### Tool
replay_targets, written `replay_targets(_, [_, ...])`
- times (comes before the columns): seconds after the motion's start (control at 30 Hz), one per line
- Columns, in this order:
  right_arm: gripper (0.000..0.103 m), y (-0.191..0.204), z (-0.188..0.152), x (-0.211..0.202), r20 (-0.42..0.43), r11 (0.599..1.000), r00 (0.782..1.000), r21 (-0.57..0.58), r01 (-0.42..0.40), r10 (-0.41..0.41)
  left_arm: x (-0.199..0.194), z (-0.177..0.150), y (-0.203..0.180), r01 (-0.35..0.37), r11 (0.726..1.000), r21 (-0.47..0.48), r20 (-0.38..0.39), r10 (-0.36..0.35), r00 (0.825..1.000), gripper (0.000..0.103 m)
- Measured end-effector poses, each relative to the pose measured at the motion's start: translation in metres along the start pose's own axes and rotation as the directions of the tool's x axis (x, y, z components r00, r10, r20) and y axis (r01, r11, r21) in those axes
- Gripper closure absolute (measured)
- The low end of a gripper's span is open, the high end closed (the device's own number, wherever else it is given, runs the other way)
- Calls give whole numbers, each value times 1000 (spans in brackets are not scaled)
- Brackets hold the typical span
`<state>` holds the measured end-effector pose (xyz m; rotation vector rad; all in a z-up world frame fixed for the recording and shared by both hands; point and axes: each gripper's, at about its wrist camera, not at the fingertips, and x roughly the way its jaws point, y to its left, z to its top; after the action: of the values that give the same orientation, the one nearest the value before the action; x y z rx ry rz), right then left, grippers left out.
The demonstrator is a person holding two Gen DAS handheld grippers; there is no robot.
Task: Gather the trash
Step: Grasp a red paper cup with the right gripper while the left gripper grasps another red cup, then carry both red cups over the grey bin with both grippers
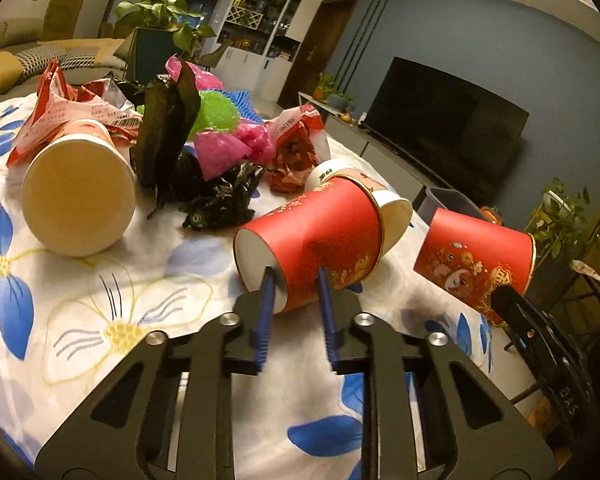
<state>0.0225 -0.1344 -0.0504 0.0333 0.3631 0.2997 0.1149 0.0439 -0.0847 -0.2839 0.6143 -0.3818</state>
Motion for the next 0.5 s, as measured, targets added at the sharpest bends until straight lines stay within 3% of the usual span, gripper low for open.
replay_targets(0.07, [99, 0, 0, 0, -1, 1000, 1000, -1, 1, -1, -2, -2, -2, 1, 1000, -7, -1, -1, 1000, 92])
replay_targets(0.5, [99, -9, 4, -13, 25, 1000, 999, 7, 26, -27, -41, -3, -21, -28, 1000, 9, 105, 27, 994, 101])
